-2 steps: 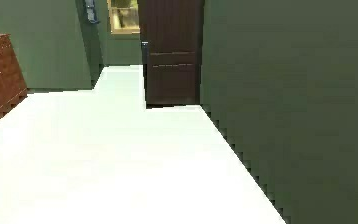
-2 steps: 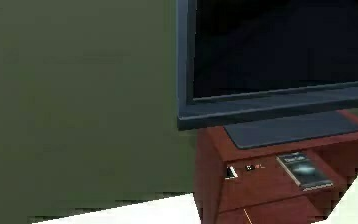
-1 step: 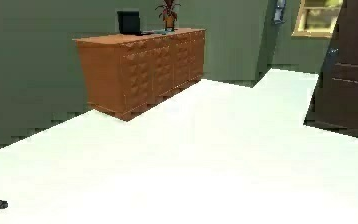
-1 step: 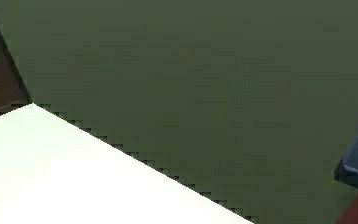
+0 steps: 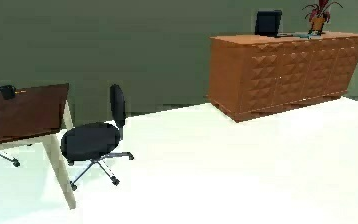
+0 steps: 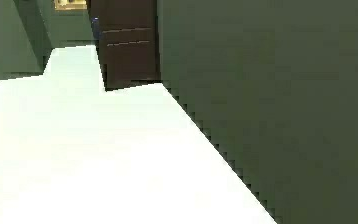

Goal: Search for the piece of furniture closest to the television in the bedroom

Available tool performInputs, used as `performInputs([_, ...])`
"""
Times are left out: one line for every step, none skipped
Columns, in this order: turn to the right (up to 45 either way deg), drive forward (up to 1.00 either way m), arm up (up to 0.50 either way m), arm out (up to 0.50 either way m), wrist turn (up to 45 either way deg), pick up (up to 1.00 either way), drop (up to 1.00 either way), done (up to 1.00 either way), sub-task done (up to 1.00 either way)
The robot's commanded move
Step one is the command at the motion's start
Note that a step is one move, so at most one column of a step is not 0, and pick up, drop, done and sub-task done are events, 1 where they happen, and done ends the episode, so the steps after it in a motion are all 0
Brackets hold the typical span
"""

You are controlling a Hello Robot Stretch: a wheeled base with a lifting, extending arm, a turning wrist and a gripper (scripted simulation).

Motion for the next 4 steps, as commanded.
performInputs([0.0,1.0,0.0,0.0,0.0,0.0,0.0,0.0,0.0])
performInputs([0.0,0.55,0.0,0.0,0.0,0.0,0.0,0.0,0.0])
performInputs([-33.0,0.0,0.0,0.0,0.0,0.0,0.0,0.0,0.0])
performInputs([0.0,0.8,0.0,0.0,0.0,0.0,0.0,0.0,0.0])
